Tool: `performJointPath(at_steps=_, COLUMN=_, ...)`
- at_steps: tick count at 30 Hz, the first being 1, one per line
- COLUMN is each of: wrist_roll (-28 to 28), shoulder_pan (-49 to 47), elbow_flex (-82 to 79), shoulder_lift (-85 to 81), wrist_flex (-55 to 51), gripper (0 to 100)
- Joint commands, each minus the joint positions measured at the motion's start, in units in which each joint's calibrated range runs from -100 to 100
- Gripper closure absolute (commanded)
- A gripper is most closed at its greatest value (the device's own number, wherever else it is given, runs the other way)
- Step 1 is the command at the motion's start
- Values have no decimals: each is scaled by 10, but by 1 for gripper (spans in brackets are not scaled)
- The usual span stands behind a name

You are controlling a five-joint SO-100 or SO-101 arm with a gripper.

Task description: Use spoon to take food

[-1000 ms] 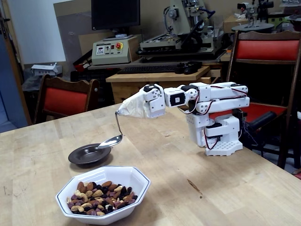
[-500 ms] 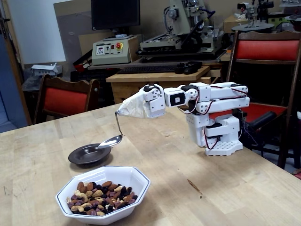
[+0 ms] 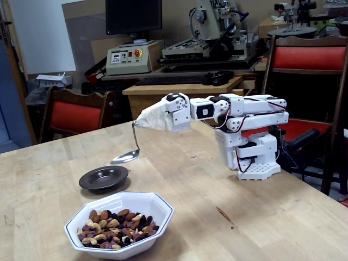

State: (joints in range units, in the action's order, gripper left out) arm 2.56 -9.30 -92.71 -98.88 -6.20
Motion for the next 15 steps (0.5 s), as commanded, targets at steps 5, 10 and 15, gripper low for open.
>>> performJointPath(at_steps=5, wrist_roll=-23, shoulder_pan=-3, elbow_flex=67, shoulder_lift=41, wrist_flex=13, gripper=96)
performJointPath(at_steps=10, wrist_roll=-98, shoulder_pan=-5, elbow_flex=70, shoulder_lift=92, wrist_flex=14, gripper=96)
performJointPath(at_steps=15, wrist_roll=-141, shoulder_pan=-23, elbow_flex=101, shoulder_lift=124, wrist_flex=14, gripper=96)
